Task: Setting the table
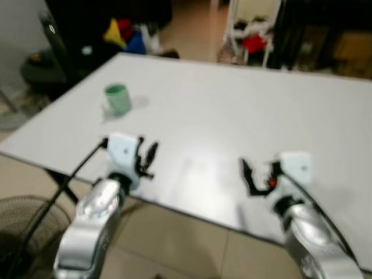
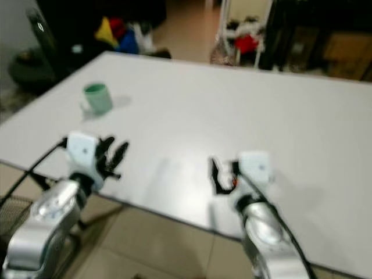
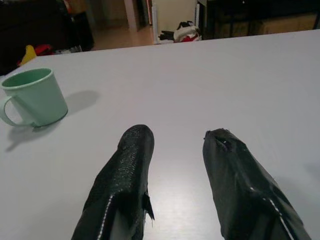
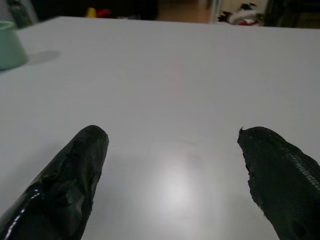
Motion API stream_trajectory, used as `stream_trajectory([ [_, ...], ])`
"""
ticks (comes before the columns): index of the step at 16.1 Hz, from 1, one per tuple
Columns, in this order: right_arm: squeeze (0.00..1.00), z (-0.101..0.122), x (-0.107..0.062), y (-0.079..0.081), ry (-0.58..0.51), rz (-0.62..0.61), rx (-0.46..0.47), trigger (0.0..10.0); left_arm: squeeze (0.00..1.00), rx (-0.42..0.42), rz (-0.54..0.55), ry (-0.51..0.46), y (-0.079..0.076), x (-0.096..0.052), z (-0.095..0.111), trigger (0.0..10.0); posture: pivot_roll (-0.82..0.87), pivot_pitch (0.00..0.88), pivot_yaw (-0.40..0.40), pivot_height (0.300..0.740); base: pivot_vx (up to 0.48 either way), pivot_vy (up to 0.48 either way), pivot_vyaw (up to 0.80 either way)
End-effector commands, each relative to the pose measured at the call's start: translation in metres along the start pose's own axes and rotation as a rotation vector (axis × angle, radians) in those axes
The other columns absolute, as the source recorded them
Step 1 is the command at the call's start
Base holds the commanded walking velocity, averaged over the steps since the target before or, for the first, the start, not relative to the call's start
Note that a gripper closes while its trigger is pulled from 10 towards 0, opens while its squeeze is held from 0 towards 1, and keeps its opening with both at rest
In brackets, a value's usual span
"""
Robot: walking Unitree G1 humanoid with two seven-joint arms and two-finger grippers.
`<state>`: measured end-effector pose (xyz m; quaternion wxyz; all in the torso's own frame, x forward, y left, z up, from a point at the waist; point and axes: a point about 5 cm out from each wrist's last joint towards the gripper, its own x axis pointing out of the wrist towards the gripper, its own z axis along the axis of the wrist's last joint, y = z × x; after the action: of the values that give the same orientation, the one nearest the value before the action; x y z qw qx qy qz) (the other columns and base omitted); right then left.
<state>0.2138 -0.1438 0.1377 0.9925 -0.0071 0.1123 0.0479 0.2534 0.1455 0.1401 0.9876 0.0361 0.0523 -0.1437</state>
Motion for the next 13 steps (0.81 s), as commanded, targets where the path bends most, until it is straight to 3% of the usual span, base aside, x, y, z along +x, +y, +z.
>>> stream_trajectory([
  [1, 0.0, 0.0037, -0.0008, -0.0037, -0.014, -0.02, -0.008, 10.0, 0.0, -0.003, -0.008, -0.006, -0.0019, 0.0009, 0.0025, 10.0, -0.01, 0.0, 0.102, 0.74, 0.0, -0.285, 0.0],
  [5, 0.0, 0.0042, -0.0015, -0.002, -0.013, -0.012, -0.027, 10.0, 0.0, -0.01, -0.008, -0.001, -0.0017, 0.0011, 0.0026, 10.0, 0.0, 0.0, 0.103, 0.74, 0.0, -0.212, 0.0],
  [6, 0.25, 0.0048, -0.0012, -0.0014, -0.009, 0.007, -0.04, 10.0, 0.0, -0.011, -0.003, -0.001, -0.0001, 0.0012, 0.0032, 10.0, 0.0, 0.0, 0.104, 0.74, 0.0, 0.0, 0.8],
  [7, 0.27, 0.0052, -0.0009, -0.0009, -0.011, 0.015, -0.038, 10.0, 0.0, -0.006, -0.003, -0.004, 0.0006, 0.0013, 0.004, 10.0, 0.0, 0.0, 0.104, 0.74, 0.0, 0.0, 0.8],
  [13, 0.24, 0.0061, -0.0035, 0.0036, -0.019, 0.075, -0.004, 10.0, 0.0, 0.036, -0.017, -0.005, 0.0, -0.0043, 0.008, 10.0, 0.01, 0.0, 0.097, 0.74, 0.0, 0.0, 0.8],
])
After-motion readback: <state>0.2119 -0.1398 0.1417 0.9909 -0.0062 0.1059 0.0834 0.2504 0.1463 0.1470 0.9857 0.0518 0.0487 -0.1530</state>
